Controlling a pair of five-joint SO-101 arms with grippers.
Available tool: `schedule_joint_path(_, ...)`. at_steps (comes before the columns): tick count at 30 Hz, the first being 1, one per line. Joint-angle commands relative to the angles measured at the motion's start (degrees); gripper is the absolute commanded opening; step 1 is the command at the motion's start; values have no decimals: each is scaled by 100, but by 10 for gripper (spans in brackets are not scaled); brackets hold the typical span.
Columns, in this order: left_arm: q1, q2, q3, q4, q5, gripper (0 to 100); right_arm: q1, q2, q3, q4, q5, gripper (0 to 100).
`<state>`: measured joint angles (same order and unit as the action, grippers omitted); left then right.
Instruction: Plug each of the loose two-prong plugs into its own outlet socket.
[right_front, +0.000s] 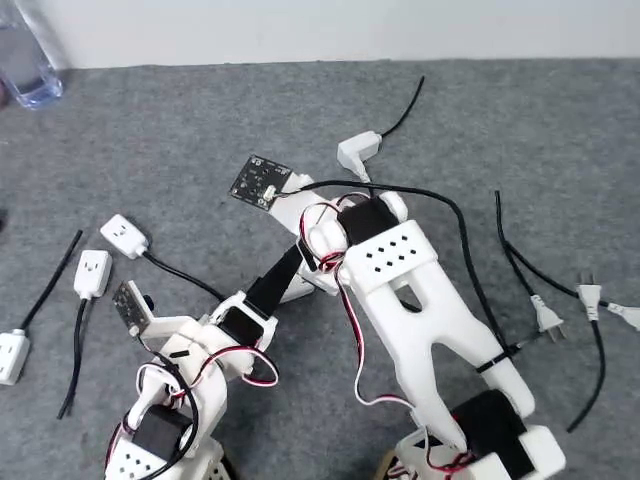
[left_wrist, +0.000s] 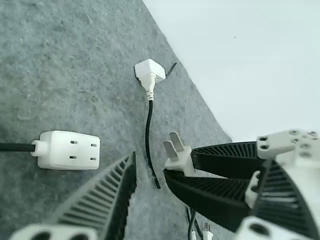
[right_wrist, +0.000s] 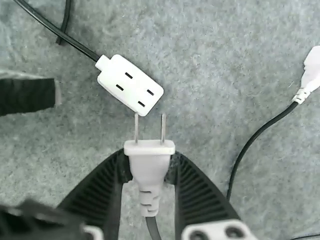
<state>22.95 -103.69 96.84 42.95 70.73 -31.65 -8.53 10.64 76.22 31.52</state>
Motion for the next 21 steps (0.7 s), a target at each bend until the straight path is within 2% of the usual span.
schedule_joint_path(1,369,-62,-48,-35,0,376,-321,-189,-633,189,-70,8)
schedule_joint_path(12,360,-62,-40,-26,0,377,-593,-400,-1468,884,-264,8)
schedule_joint_path(15,88,-62,-66,-53,18,377,-567,-347,-1486,875,-255,8)
schedule_joint_path(21,-659,-62,-233,-62,44,378,4,-207,-1477,822,-211,8)
